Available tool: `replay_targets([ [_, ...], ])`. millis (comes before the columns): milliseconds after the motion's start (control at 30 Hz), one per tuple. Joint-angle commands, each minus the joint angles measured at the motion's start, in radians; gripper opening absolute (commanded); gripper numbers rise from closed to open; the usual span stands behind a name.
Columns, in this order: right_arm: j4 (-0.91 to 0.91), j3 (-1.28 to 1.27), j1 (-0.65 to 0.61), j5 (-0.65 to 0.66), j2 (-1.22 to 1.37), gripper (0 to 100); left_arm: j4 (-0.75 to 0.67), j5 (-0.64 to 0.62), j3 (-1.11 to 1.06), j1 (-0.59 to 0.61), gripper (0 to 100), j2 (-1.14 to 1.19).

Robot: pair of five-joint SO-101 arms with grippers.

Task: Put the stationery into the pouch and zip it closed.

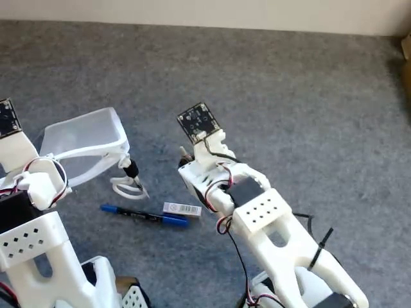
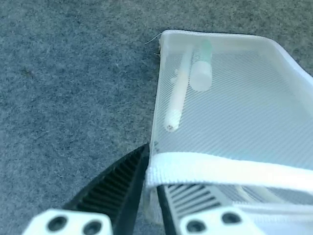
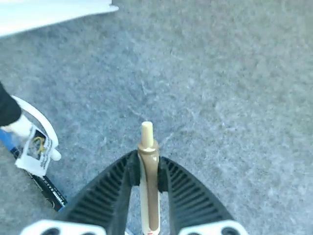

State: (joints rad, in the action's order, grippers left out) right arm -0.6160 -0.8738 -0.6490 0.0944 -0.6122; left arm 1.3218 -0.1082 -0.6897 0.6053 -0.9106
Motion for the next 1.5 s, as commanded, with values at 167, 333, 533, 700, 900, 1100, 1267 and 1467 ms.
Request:
replay_targets([
  [167,0.025,-0.042,-0.008,0.005,-0.196,0.5,-0.017,-0.009,0.007,-0.012,1,-0.001],
  [333,0.025,-0.108,-0.062,0.005,-0.335,0.5,-0.017,-0.009,0.007,-0.015,1,-0.001],
  [533,0.025,-0.186,-0.124,0.005,-0.499,0.5,-0.017,-0.009,0.007,-0.015,1,-0.001],
  [700,0.025,-0.213,-0.128,0.005,-0.595,0.5,-0.017,-0.009,0.007,-0.016,1,-0.001],
  [900,0.025,-0.214,-0.128,0.005,-0.677,0.5,-0.017,-0.009,0.007,-0.016,1,-0.001],
  [1100,0.025,-0.213,-0.128,0.005,-0.792,0.5,-0.017,-0.011,0.007,-0.018,1,-0.001],
  [1267,0.025,-0.213,-0.142,0.003,-0.938,0.5,-0.017,-0.011,0.007,-0.018,1,-0.001],
  [1467,0.025,-0.214,-0.263,0.003,-1.081,0.5,-0.017,-0.011,0.010,-0.018,1,-0.001],
])
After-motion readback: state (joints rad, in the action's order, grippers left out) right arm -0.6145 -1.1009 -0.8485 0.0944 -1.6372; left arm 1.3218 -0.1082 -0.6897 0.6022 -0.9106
